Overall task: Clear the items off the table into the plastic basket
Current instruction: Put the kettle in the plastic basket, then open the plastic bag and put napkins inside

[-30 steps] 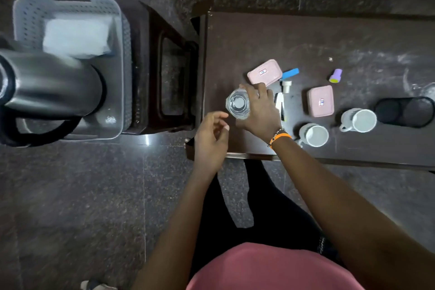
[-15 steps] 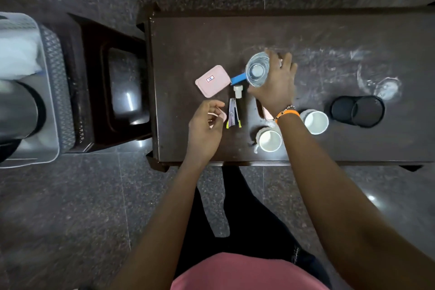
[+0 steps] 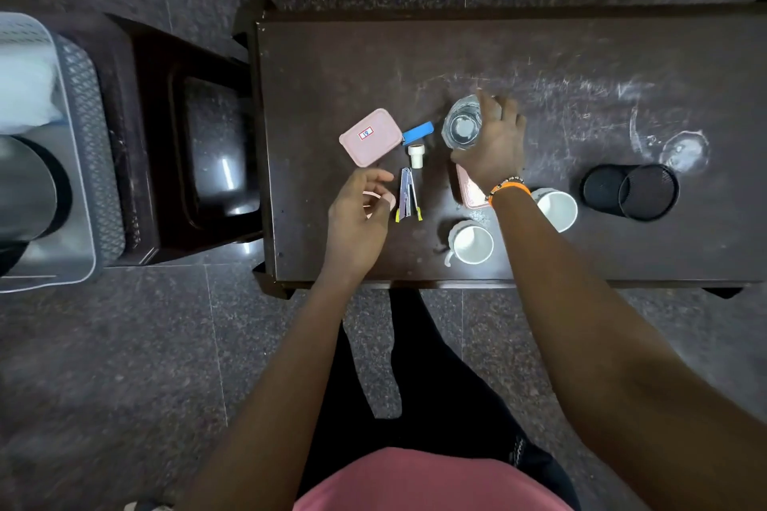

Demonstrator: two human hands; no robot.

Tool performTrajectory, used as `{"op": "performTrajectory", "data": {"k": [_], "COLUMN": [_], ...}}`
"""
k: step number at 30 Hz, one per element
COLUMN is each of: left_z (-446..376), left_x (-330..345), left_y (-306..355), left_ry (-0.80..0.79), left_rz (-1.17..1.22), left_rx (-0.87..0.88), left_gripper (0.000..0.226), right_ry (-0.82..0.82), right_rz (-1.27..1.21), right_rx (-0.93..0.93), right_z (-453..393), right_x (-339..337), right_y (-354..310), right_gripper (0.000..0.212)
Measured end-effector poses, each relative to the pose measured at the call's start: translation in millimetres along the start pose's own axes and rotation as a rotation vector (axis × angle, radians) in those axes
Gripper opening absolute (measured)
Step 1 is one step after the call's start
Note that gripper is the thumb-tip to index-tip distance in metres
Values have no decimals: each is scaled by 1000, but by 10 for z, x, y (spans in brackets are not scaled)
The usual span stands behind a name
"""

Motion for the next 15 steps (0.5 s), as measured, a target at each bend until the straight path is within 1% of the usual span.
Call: {"op": "performTrajectory", "data": {"k": [4,6,8,10,12,15], "left_z": [54,94,151,208,258,312], "left_x": [-159,-308,-524,-806,-1139,-1718], "left_y": [-43,-73,-121,-192,-288,-472], "left_ry": [-3,21,53,101,161,282], "left_rz": [39,73,112,140,168,229], "left_rx": [-15,-23,-25,-28,-32,-57], "left_gripper": [25,24,24,23,24,24], "right_ry": [-40,-38,-47,-92,-140,-178], "right_rz": [49,117,94,8,-76,-110], "right_rx": [-12,-94,-226,-344,-467,-630], "right_z": [114,254,459,717,980,1293], "right_x": [2,32,103,212,358,613], "right_y": [-79,-280,-630,-1066,-1526,-2257], "right_gripper": [82,73,56,41,33,28]}}
Point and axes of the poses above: each hand's wrist, its own z-axis away from the middle knuckle, its own x-axis out of the palm, y = z × x, the point moved 3 cm from there along -z, towards the middle knuckle, and after that the axes turned 2 degrees about z, right-handed, at the moved point
